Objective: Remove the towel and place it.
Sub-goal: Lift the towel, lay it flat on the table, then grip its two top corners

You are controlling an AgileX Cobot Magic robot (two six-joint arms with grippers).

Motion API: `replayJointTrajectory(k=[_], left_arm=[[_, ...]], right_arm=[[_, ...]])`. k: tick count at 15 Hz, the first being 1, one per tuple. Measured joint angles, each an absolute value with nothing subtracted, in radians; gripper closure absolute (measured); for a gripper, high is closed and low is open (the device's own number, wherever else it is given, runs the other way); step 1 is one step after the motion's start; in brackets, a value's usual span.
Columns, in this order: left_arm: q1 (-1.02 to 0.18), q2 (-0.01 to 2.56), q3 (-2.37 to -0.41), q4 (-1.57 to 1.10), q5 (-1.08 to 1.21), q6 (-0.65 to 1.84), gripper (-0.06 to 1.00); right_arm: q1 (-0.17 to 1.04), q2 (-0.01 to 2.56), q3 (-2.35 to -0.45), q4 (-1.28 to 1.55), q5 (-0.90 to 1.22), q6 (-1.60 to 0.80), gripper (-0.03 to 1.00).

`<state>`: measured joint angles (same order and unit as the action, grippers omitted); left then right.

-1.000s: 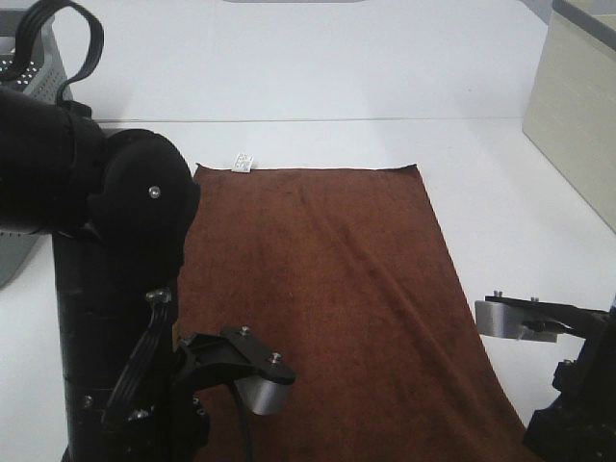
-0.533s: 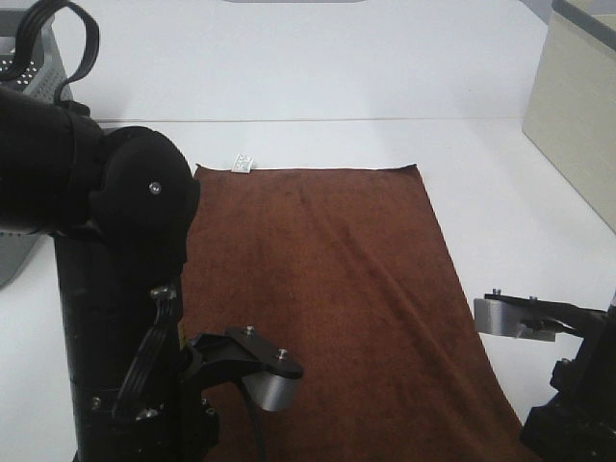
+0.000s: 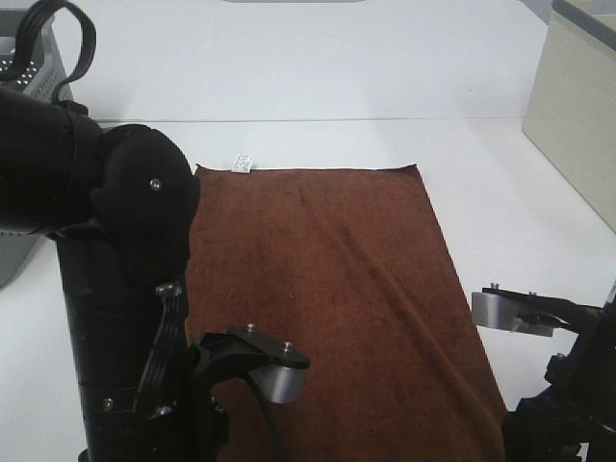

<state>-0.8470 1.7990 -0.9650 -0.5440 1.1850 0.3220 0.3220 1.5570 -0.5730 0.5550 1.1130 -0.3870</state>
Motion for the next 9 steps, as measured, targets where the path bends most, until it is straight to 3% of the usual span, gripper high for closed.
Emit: replayJointTrajectory(k=[6, 9], left_arm=[[-0.835, 1.799, -1.106, -0.446, 1.164, 0.309, 0.04], [-0.705, 1.799, -1.214, -0.387, 1.174, 0.289, 0.04]], right_arm=[[0.309, 1.53, -0.722, 0.498, 1.051, -0.348, 0.17], [0.16, 1.53, -0.89, 0.456, 1.021, -0.326, 0.17]])
